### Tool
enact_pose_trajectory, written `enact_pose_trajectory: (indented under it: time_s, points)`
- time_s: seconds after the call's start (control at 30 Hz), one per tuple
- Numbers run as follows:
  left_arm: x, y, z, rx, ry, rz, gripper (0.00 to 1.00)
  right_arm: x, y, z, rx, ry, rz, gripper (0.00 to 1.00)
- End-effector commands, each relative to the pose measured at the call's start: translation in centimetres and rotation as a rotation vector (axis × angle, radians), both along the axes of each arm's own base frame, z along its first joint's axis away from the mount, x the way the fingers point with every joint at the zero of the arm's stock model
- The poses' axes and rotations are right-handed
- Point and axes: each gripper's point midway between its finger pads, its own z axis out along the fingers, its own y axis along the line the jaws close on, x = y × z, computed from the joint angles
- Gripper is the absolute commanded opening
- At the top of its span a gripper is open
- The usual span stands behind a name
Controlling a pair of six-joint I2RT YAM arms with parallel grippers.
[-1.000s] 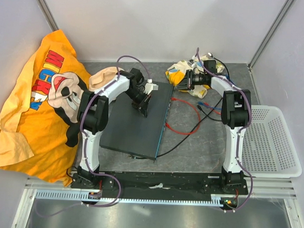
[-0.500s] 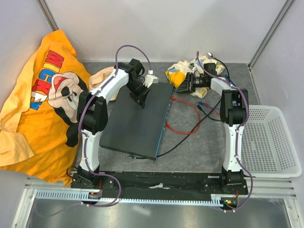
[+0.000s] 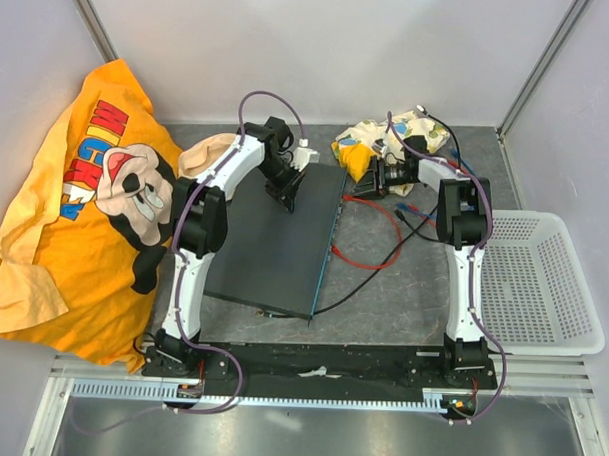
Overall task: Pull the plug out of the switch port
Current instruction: Pull the connector from the switch port.
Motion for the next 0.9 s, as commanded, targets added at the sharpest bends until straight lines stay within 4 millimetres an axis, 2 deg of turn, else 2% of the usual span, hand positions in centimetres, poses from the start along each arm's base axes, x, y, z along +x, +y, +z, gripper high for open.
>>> enact_pose_trajectory:
  time_s: [0.0, 0.23, 0.47, 0.87]
  points:
    - [0.6, -1.0, 0.4, -0.062, 0.044, 0.048, 0.11, -0.6, 1.7, 1.0, 0.066, -0.032, 0.071, 0.58]
    - [0.5, -1.3, -0.2, -0.075, 0.072, 0.055, 0.11, -1.2, 3.1, -0.5, 0.062, 0.016, 0.083, 0.57]
    - [0.5, -1.4, -0.2, -0.082, 0.076, 0.061, 0.11, -0.3, 3.4, -1.3, 0.077, 0.038, 0.05, 0.53]
    - [0.5, -1.6, 0.0, -0.088, 0.08, 0.072, 0.11, 0.1, 3.1, -2.7, 0.108, 0.097, 0.011, 0.45]
